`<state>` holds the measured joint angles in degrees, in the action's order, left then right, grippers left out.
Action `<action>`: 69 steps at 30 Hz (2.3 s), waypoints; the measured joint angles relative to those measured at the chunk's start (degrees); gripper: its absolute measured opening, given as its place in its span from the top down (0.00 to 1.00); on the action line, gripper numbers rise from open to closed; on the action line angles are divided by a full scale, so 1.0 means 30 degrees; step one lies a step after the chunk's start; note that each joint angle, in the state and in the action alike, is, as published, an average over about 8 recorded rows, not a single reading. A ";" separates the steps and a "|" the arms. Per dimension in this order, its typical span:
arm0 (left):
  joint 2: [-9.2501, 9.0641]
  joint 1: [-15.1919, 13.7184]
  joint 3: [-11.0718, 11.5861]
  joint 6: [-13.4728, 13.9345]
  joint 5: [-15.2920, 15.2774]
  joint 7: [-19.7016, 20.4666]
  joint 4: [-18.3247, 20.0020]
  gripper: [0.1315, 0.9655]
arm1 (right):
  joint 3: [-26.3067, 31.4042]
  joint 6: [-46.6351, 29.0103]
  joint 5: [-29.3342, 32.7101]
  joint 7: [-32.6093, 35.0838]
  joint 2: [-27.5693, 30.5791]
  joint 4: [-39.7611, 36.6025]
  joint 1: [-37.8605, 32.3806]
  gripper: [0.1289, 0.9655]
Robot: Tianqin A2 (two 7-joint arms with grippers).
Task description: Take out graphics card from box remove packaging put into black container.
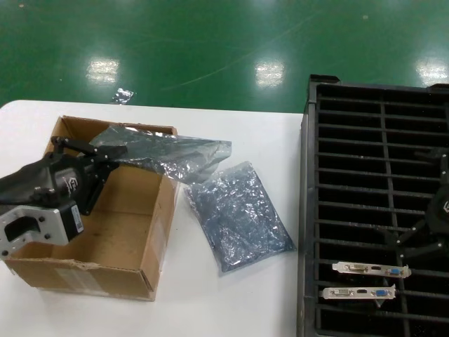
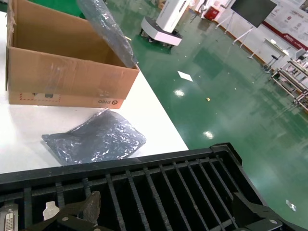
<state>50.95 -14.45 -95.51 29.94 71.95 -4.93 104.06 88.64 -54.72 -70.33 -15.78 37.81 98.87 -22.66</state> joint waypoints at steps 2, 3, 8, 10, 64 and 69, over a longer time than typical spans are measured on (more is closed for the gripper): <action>-0.0021 -0.0037 -0.0002 0.0132 -0.0034 0.0224 0.0070 0.99 | -0.0080 -0.0013 -0.0127 0.0012 -0.0034 -0.0076 0.0018 0.04; -0.0046 -0.0082 -0.0002 0.0278 -0.0071 0.0490 0.0136 0.99 | -0.0091 -0.0015 -0.0147 0.0014 -0.0038 -0.0086 0.0020 0.03; -0.0816 -0.0714 0.0440 0.2603 0.0252 0.3587 0.0662 0.99 | -0.0099 -0.0016 -0.0157 0.0015 -0.0041 -0.0092 0.0022 0.01; -0.1440 -0.1122 0.0809 0.4133 0.0944 0.5371 0.0739 0.99 | -0.0097 -0.0016 -0.0156 0.0015 -0.0040 -0.0091 0.0022 0.01; -1.1132 -0.5163 0.3821 0.3611 -1.6220 1.6445 -0.1566 0.51 | -0.0093 0.0025 -0.0180 0.0021 -0.0052 -0.0094 0.0036 0.00; -1.1186 -0.4776 0.3915 0.2683 -1.6458 1.5204 -0.1374 0.35 | -0.0065 0.0480 -0.0449 0.0148 -0.0223 -0.0151 0.0225 0.00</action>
<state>17.40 -28.78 -83.76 37.98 22.58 40.69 99.93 88.45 -53.28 -71.68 -15.34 37.14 98.42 -21.98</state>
